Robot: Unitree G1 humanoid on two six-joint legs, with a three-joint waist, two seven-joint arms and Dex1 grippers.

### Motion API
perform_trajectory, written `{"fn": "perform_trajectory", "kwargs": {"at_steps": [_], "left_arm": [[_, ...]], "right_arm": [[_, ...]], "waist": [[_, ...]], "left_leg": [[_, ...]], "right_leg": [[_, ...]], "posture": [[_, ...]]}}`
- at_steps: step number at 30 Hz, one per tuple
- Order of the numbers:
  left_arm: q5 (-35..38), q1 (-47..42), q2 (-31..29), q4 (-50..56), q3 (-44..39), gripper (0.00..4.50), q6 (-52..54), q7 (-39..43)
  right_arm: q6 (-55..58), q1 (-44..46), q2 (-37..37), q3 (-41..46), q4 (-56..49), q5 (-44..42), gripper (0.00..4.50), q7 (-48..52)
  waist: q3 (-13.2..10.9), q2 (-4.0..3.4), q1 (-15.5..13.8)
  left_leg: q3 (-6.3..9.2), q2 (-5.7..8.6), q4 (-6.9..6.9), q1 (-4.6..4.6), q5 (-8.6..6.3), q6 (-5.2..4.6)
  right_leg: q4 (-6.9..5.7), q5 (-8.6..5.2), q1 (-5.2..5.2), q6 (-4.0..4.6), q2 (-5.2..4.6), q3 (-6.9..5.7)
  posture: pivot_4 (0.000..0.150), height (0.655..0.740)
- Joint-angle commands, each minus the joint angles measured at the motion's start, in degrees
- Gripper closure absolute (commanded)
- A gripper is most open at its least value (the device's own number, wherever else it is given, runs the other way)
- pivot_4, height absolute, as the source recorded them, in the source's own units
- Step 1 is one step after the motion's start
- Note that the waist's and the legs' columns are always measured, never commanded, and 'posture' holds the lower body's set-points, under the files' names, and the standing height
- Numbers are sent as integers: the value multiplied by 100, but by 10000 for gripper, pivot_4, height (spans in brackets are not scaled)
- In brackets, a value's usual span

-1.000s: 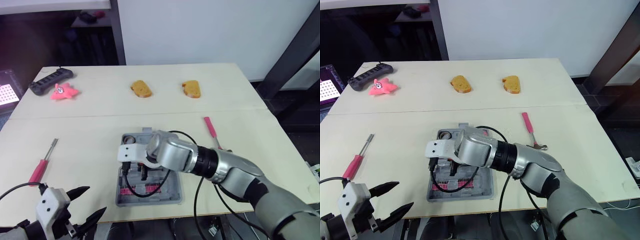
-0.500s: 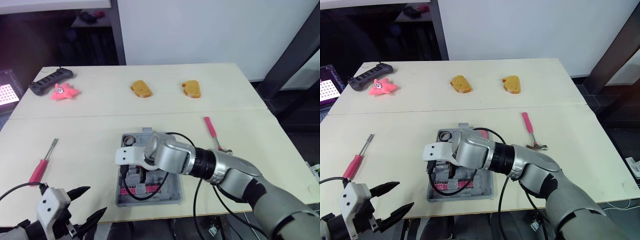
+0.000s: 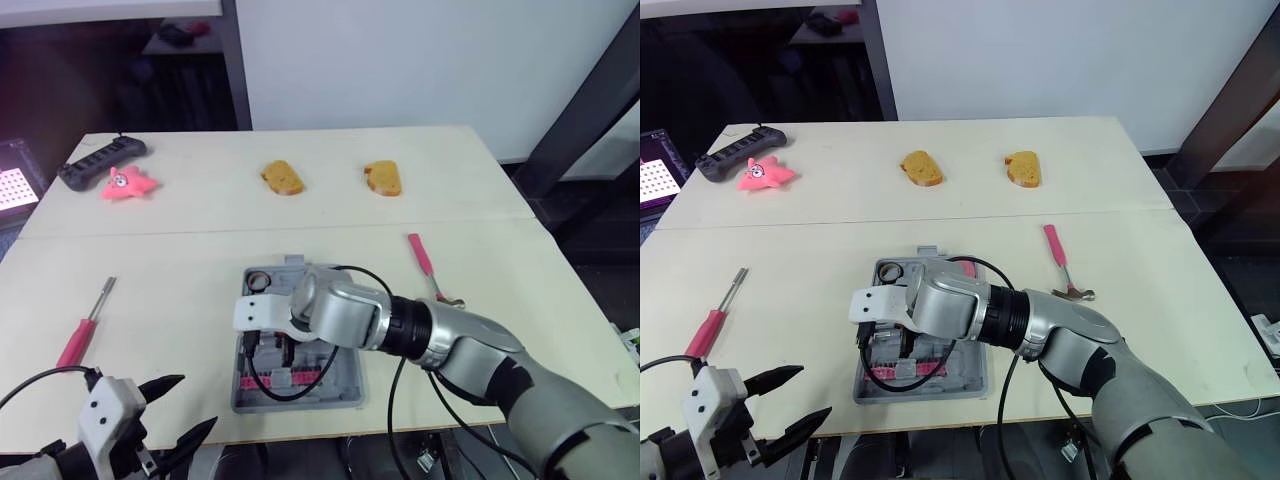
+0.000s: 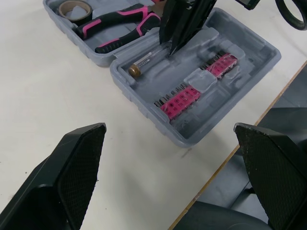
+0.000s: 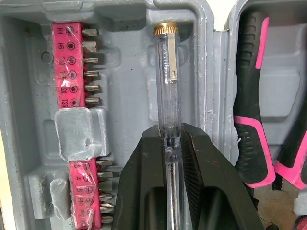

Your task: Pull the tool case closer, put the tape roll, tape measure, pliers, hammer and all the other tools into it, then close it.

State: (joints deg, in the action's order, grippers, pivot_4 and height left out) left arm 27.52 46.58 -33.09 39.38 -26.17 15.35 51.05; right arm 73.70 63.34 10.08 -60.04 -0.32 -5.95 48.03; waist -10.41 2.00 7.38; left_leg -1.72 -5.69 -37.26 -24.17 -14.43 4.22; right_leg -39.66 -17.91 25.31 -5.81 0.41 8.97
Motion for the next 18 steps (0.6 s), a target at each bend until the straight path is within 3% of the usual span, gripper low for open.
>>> {"fn": "perform_trajectory", "kwargs": {"at_steps": [1, 13, 15, 18], "left_arm": [[11, 9, -16, 41, -48, 0, -82, 7], [46, -5, -36, 26, -81, 0, -58, 23], [35, -7, -43, 13, -77, 0, -70, 33], [44, -26, -55, 6, -69, 0, -63, 40]], "right_arm": [[-84, 146, -110, 13, 24, 20, 44929, -31], [-90, 145, -216, 57, 132, 35, 44929, -143], [-89, 141, -203, 52, 107, 40, 34657, -157], [-206, 197, -132, -2, 42, 126, 22995, -185]], "waist": [[0, 0, 0], [0, 0, 5], [0, 0, 4], [0, 0, 3]], "left_leg": [[0, 0, 0, 0, 0, 0], [0, 0, 0, 0, 0, 0], [0, 0, 0, 0, 0, 0], [0, 0, 0, 0, 0, 0]], "right_leg": [[0, 0, 0, 0, 0, 0], [0, 0, 1, 0, 0, 0], [0, 0, 1, 0, 0, 0], [0, 0, 1, 0, 0, 0]], "posture": [[1500, 7080], [1500, 7080], [1500, 7080], [1500, 7080]]}}
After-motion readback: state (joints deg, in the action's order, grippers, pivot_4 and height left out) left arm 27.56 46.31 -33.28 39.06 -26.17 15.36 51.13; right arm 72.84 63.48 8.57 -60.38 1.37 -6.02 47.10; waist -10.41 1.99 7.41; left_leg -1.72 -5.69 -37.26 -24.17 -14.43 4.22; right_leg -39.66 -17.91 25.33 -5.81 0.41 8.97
